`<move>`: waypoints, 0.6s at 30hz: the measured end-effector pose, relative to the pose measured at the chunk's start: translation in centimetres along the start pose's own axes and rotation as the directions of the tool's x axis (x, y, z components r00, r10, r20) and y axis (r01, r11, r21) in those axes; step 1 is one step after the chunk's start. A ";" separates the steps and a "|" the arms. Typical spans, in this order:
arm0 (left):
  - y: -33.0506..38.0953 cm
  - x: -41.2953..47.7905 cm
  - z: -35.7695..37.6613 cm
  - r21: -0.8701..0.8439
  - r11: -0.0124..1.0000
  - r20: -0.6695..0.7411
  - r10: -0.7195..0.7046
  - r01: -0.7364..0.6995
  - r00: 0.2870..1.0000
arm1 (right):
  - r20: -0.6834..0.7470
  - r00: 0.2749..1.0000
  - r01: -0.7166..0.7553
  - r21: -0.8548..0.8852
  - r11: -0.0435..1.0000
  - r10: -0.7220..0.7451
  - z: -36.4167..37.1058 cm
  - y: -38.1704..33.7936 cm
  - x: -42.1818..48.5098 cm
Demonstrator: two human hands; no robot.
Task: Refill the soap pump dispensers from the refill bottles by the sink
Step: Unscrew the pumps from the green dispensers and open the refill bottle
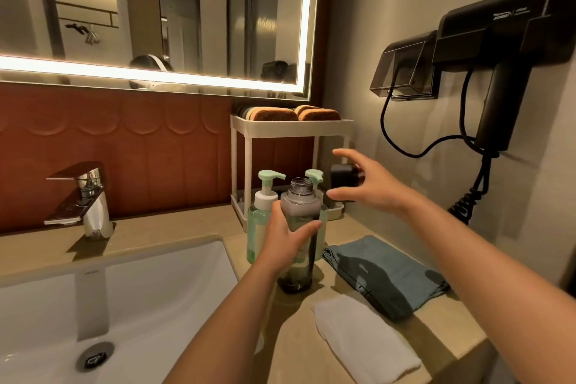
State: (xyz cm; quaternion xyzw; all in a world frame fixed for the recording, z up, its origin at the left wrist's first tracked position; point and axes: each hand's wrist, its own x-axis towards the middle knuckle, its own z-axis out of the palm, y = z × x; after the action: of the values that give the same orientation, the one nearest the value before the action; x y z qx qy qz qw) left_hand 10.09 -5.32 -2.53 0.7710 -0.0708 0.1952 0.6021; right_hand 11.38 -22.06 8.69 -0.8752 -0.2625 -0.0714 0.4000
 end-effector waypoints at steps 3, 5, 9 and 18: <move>-0.2 0.3 -0.1 0.204 0.977 -0.094 -0.040 0.059 0.995 | -0.163 0.982 -0.083 0.096 0.992 0.098 1.6 3.4 -1.6; -0.1 0.2 -0.1 0.331 0.942 -0.147 -0.005 0.054 0.989 | -0.238 0.951 -0.167 0.134 0.977 0.196 2.8 5.3 -2.6; -0.1 0.3 0.1 0.456 0.889 -0.181 0.047 0.041 0.982 | -0.282 0.899 -0.334 0.052 0.941 0.334 5.1 9.1 -3.9; -0.1 0.3 0.0 0.521 0.851 -0.218 0.053 0.070 0.974 | -0.282 0.886 -0.424 -0.166 0.890 0.369 7.0 12.7 -6.9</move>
State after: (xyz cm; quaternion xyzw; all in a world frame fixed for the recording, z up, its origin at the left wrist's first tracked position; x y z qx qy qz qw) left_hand 10.45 -5.29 -2.50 0.8792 0.0571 0.2902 0.3736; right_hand 11.52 -26.61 -6.72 -0.9342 -0.0164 -0.1231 0.3344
